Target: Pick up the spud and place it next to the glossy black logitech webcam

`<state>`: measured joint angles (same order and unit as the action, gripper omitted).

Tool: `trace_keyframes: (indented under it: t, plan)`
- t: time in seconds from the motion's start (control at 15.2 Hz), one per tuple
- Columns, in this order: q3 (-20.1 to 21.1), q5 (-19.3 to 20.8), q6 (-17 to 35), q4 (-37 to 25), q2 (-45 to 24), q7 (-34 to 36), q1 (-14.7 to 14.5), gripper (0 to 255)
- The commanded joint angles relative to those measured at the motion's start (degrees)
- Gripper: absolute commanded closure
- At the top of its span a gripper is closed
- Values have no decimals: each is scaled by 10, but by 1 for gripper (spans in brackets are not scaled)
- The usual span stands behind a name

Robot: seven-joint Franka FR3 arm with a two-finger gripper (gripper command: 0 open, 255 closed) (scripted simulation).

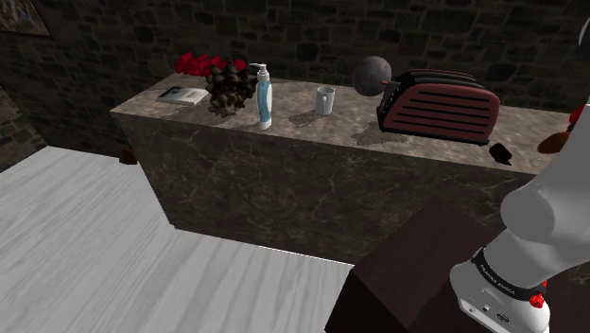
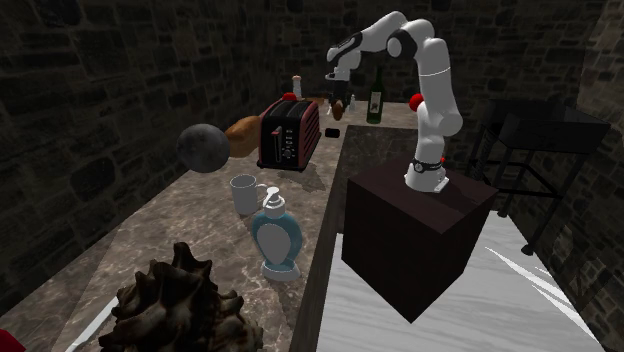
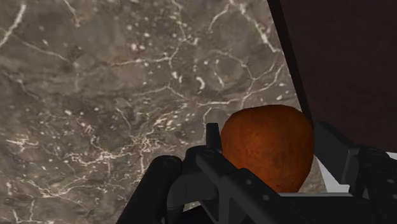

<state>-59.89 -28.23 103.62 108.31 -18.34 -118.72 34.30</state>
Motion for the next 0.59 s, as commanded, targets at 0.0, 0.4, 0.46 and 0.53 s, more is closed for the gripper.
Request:
trace_keyframes:
  t: [0.0, 0.4, 0.46, 0.53]
  plan:
    - [6, -10, 11, 7, -10, -8, 5, 255]
    - [22, -37, 42, 26, -37, -31, 18, 255]
    - [25, -42, 46, 29, -42, -35, 21, 255]
    - [28, -47, 51, 31, -47, -39, 23, 255]
